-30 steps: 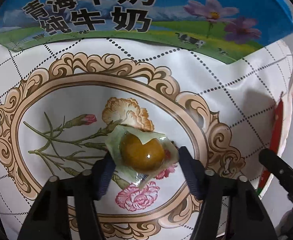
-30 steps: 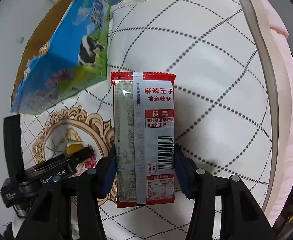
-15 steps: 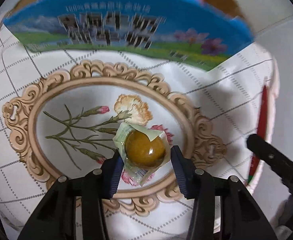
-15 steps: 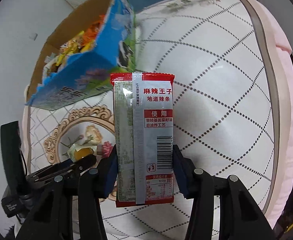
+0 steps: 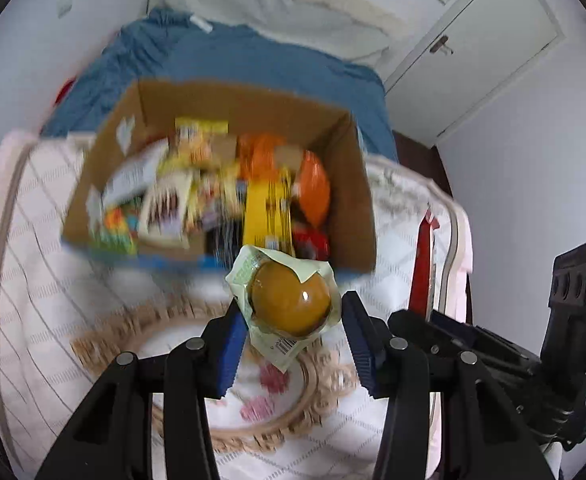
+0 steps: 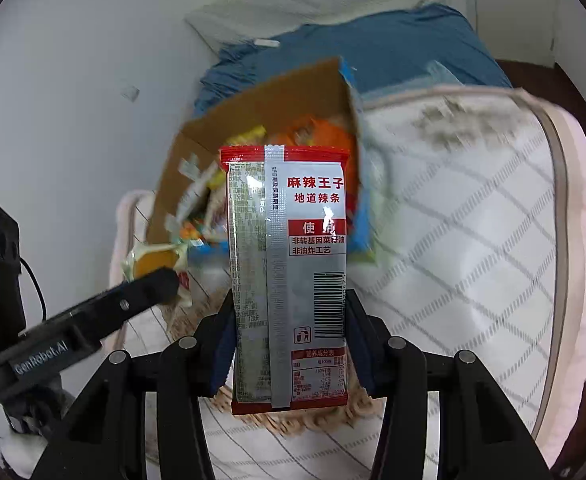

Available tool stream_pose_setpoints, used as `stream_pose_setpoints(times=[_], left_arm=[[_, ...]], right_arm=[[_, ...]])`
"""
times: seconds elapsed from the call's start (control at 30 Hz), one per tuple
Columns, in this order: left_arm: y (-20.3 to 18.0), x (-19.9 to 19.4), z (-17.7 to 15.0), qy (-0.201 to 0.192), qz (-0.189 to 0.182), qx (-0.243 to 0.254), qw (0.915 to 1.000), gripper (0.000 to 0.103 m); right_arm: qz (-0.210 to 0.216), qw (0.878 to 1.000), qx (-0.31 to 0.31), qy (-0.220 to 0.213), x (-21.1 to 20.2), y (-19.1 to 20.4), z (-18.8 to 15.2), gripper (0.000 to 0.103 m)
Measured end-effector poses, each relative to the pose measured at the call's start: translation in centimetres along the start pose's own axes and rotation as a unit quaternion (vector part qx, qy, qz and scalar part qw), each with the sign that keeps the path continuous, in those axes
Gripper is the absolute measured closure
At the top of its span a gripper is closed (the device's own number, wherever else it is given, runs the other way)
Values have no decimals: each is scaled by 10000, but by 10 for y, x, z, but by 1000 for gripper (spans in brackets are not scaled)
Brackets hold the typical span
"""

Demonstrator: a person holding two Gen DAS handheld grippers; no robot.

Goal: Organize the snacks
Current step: 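Carry both items into the box and open both tools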

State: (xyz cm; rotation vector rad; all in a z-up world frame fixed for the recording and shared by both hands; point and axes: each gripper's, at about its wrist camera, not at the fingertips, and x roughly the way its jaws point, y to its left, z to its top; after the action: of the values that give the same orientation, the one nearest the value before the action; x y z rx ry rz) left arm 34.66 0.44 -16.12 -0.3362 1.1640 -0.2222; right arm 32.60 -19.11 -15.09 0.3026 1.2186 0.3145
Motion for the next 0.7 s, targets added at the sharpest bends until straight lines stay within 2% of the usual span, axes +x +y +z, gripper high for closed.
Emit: stream_pose_setpoints(times=[0.13,0.27,0.47,0.7], left_arm=[[13,-3,50,-92,207,107,9997,59],[31,16,98,75,469,179,9987,59],[51,70,156,709,513,192,9960,59],[62,134,185,1614,300,116,9864,59]], right_arm=[[-18,10000,-65,48,19,19,49,51],[-277,9989,-199,312,53,35,99,51],[-828,9923,-348,854,110,47,149,51],[-901,9873,-31,1306,161,34,172,51]])
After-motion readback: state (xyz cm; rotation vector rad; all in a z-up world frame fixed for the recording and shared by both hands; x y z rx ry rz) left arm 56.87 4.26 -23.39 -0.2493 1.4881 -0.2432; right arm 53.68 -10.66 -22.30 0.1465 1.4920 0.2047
